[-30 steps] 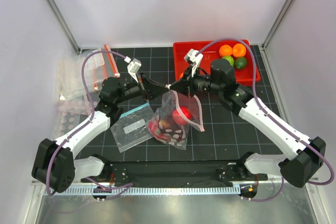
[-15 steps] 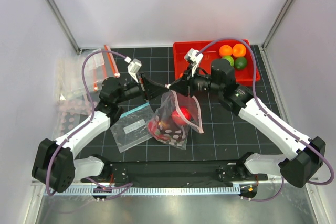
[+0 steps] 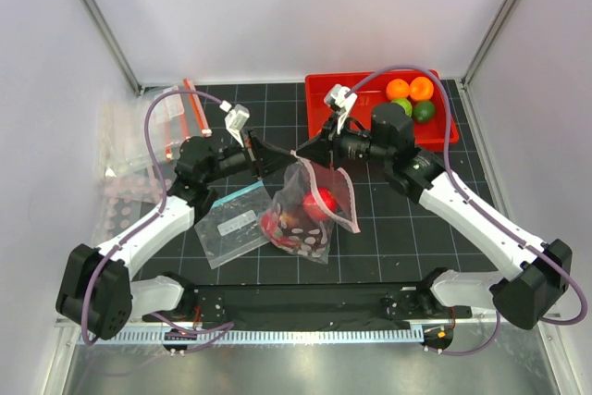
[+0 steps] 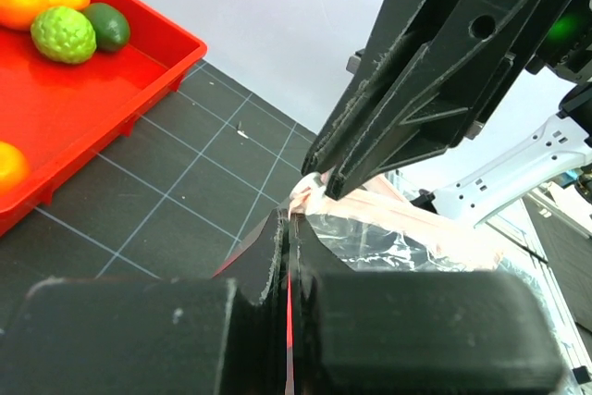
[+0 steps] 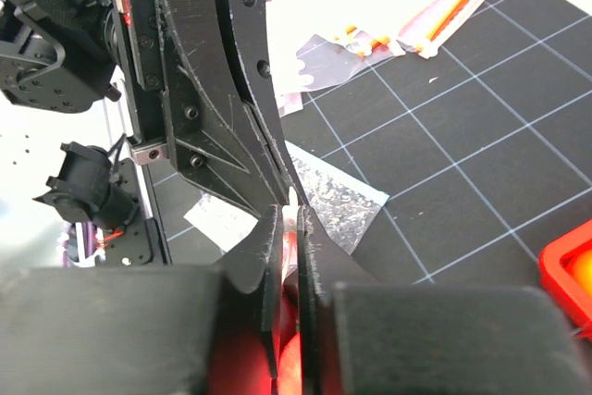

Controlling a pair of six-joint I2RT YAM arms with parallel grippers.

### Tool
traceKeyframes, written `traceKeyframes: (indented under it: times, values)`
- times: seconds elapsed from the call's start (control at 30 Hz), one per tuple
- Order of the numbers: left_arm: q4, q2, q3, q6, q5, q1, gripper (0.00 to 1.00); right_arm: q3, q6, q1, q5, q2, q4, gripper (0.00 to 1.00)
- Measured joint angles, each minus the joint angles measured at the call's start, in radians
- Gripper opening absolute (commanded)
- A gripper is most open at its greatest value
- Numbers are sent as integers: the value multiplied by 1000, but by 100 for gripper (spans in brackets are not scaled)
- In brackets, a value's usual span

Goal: Place the food in the zip-top bag and seal the zipper
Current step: Zip the zipper food storage bag at the center of the board.

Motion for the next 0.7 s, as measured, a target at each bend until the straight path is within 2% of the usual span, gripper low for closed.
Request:
traceKeyframes:
  times: [0.57,0.7]
  values:
    - [-153,-137,-28,36,-177,-13,0,-59,24,7,61,-57,17,1]
    - [-214,-179,-32,62,-261,-12,0,-77,24,7,90,-85,-1,1]
